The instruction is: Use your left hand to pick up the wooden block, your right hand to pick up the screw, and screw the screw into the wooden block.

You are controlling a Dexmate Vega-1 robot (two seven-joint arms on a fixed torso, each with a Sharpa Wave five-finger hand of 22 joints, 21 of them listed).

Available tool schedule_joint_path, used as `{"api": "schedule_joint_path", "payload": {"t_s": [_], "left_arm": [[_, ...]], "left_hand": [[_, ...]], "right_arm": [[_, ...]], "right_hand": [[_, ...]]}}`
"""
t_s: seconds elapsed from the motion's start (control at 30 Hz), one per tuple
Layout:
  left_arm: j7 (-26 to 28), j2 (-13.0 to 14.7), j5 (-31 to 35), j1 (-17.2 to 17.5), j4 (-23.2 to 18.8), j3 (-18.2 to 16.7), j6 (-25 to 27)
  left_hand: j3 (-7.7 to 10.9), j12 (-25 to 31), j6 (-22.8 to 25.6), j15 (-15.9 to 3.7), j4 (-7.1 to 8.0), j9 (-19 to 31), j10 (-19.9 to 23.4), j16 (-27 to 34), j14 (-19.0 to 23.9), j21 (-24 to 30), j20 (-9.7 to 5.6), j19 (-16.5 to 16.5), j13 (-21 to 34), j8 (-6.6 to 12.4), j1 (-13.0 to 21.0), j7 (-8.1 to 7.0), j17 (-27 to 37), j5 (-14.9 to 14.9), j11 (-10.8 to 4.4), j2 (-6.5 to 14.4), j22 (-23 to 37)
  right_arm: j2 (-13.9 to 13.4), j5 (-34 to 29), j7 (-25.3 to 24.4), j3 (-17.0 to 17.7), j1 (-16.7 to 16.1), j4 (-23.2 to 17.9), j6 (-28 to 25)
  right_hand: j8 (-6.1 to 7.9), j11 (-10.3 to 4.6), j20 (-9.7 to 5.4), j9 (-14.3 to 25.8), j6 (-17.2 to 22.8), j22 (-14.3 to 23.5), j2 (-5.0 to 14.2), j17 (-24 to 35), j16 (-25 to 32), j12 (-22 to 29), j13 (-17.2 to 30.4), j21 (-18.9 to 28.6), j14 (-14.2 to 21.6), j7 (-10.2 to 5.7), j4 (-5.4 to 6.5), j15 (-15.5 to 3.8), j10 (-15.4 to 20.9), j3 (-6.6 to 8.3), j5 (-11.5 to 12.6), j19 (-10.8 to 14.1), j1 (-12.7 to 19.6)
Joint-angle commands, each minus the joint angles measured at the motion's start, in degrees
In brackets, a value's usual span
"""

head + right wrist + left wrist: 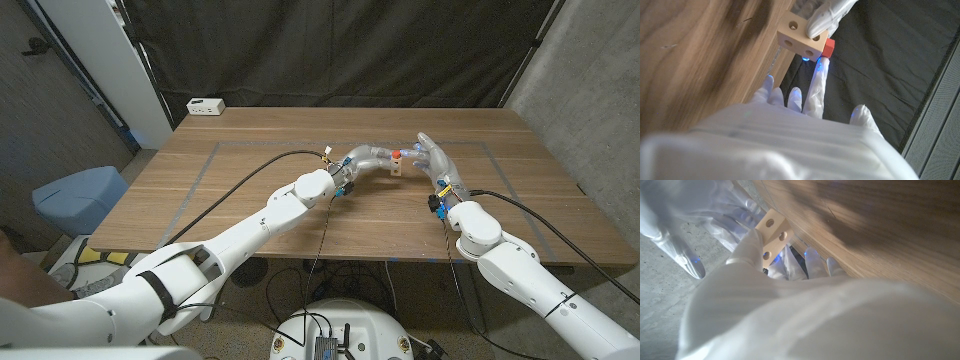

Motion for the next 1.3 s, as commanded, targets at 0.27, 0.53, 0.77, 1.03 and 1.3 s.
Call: {"api": "schedule_joint_path", "payload": {"t_s": [0.27, 0.53, 0.77, 1.03, 1.3], "left_arm": [[0.05, -0.03, 0.03, 0.03, 0.03, 0.03, -0.06], [0.15, 0.04, 0.07, 0.09, -0.19, 0.03, 0.16], [0.05, -0.03, -0.01, 0.07, -0.13, 0.03, 0.08], [0.1, 0.05, 0.14, 0.06, -0.3, 0.09, 0.15], [0.22, 0.17, 0.22, 0.19, -0.54, 0.07, 0.15]], "left_hand": [[2.28, 1.44, 3.84, -0.85, 1.71, 0.05, 1.03, 0.08, 0.45, 0.38, -0.29, 0.2, 2.04, 0.33, -0.86, 2.43, 0.03, 0.36, -0.69, 1.05, 0.31], [2.31, 1.42, 3.86, -0.81, 1.67, 0.05, 1.03, 0.09, 0.46, 0.39, -0.3, 0.23, 1.99, 0.34, -0.85, 2.41, 0.03, 0.36, -0.68, 1.05, 0.31], [2.31, 1.44, 3.91, -0.8, 1.65, 0.05, 1.08, 0.08, 0.44, 0.39, -0.31, 0.23, 2.0, 0.36, -0.85, 2.46, 0.02, 0.36, -0.71, 1.04, 0.31], [2.4, 1.42, 3.84, -0.78, 1.72, 0.05, 0.97, 0.06, 0.41, 0.39, -0.28, 0.24, 2.05, 0.33, -0.91, 2.58, 0.04, 0.38, -0.66, 1.18, 0.31], [2.39, 1.46, 3.95, -0.78, 1.62, 0.05, 1.07, 0.08, 0.45, 0.4, -0.36, 0.25, 2.04, 0.36, -0.84, 2.5, 0.02, 0.37, -0.67, 1.1, 0.31]], "right_arm": [[-0.08, -0.75, -0.88, 0.3, -0.64, -0.88, -0.14], [-0.33, -0.73, -0.72, 0.54, -0.75, -1.48, -0.35], [-0.46, -0.62, -0.44, 0.67, -0.79, -1.73, -0.39], [-0.32, -0.33, -0.14, 0.79, -1.05, -1.64, 0.15], [-0.19, -0.64, -0.72, 0.99, -1.52, -1.85, 0.38]], "right_hand": [[0.26, -0.43, 0.2, 0.07, 1.58, 0.09, 0.27, 0.15, 0.51, 0.32, 0.18, 0.35, 0.85, 0.38, -0.09, 0.18, 1.09, 0.35, 0.4, 0.67, 0.6], [0.42, -0.37, 0.23, 0.04, 2.9, 0.09, 0.25, 0.15, 0.46, 0.34, 0.18, 0.34, 1.13, 0.43, -0.13, -0.06, 1.91, 0.37, 0.37, 0.92, 0.65], [0.66, -0.36, 0.01, 0.02, 4.38, 0.09, 0.29, 0.14, 0.51, 0.39, 0.18, 0.34, 1.61, 0.67, -0.14, -0.21, 2.77, 0.42, 0.36, 1.2, 0.71], [0.91, -0.07, -0.08, -0.01, 6.05, 0.09, 0.38, 0.15, 0.46, 0.41, 0.17, 0.26, 1.89, 0.82, -0.12, -0.41, 3.68, 0.48, 0.36, 1.3, 0.74], [0.97, -0.11, 0.03, -0.04, 7.07, 0.09, 0.46, 0.16, 0.46, 0.41, 0.16, 0.2, 2.2, 0.96, -0.09, -0.54, 4.39, 0.52, 0.37, 1.32, 0.73]]}}
